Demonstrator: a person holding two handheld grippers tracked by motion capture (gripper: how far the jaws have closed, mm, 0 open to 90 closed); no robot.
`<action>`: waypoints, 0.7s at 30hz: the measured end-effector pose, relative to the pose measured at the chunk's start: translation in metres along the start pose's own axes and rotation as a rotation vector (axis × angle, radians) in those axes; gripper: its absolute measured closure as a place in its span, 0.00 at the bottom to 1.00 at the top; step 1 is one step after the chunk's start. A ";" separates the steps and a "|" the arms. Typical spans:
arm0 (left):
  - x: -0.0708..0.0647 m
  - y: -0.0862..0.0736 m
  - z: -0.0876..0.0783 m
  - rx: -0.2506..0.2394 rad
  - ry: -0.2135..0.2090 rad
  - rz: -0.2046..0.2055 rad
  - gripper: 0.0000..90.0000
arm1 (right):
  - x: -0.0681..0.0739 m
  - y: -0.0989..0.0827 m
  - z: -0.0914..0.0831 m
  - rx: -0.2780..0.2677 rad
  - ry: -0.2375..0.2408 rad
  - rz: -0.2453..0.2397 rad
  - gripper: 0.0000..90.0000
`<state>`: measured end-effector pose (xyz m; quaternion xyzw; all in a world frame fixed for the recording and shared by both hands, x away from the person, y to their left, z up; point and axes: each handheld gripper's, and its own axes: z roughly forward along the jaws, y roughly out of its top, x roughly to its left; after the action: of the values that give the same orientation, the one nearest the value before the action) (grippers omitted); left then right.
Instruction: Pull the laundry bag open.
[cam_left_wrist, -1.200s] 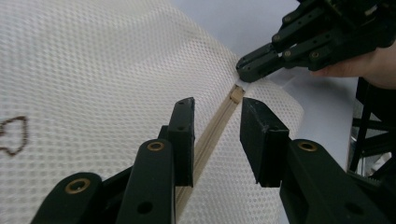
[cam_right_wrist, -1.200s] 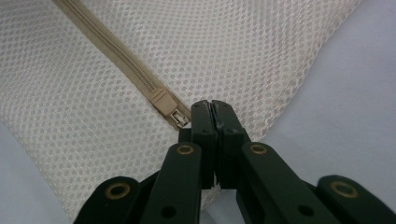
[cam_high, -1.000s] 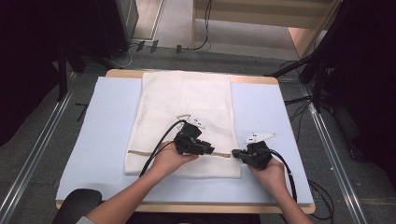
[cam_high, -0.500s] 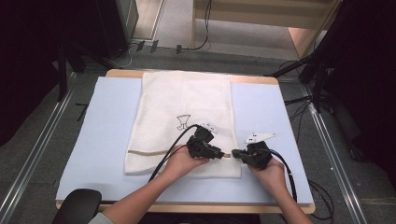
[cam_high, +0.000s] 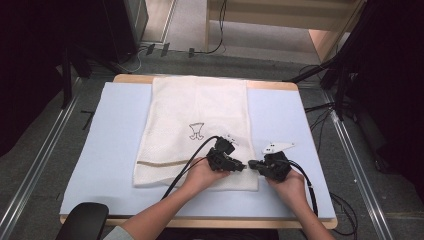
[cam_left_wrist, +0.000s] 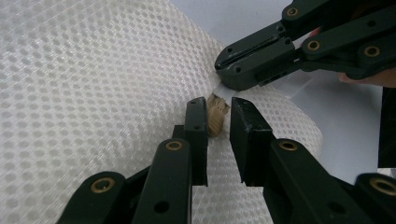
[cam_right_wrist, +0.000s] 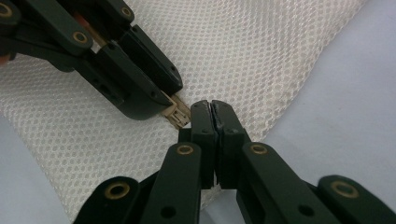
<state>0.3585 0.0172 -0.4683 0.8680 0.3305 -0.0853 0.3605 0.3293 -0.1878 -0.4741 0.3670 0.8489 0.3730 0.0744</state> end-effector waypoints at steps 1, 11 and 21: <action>-0.001 0.001 0.002 -0.002 0.001 0.000 0.87 | 0.000 0.000 0.000 0.000 0.000 0.000 1.00; 0.001 0.003 0.004 0.005 -0.020 -0.006 0.98 | -0.001 -0.002 0.000 -0.015 0.004 -0.013 1.00; 0.013 0.003 -0.014 0.049 -0.037 -0.031 0.99 | 0.001 -0.003 0.001 -0.021 -0.006 -0.028 1.00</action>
<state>0.3695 0.0314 -0.4615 0.8696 0.3350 -0.1150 0.3441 0.3270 -0.1882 -0.4767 0.3552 0.8498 0.3799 0.0860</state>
